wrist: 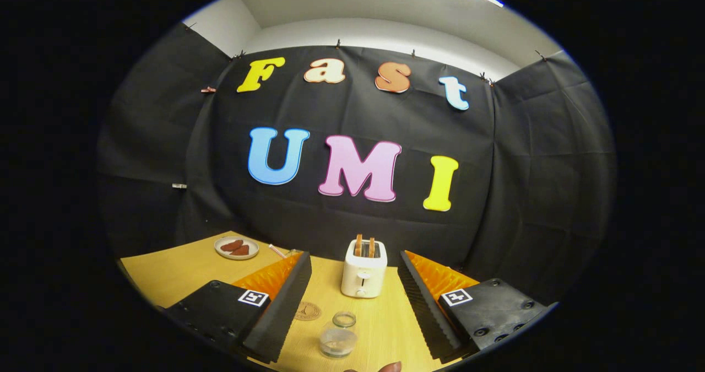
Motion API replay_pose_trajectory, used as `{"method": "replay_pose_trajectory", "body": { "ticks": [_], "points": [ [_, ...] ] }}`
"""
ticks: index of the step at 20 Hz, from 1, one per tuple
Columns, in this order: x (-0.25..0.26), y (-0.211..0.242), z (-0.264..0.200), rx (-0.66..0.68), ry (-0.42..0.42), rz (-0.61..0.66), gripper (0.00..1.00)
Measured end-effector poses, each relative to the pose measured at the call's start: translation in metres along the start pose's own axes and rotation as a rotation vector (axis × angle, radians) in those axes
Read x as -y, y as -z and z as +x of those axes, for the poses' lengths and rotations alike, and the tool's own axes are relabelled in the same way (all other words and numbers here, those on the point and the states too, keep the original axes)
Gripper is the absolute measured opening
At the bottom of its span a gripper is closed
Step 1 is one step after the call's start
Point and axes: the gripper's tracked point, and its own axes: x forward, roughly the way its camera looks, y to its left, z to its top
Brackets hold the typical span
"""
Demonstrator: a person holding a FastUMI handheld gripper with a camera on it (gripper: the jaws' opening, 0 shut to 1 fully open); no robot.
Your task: Take the bottle from table, then pour the juice into the cup, finally place the bottle on the coaster
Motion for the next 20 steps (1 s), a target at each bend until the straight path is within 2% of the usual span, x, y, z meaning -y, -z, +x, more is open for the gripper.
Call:
{"method": "replay_pose_trajectory", "body": {
  "ticks": [4,10,15,20],
  "points": [
    [-0.010,0.051,-0.003,-0.037,-0.026,-0.039,0.97],
    [-0.018,0.136,0.001,-0.154,-0.037,0.019,0.98],
    [-0.017,0.182,0.015,-0.208,-0.023,0.045,0.98],
    [-0.020,0.205,0.026,-0.237,-0.019,0.083,0.97]
  ]
}}
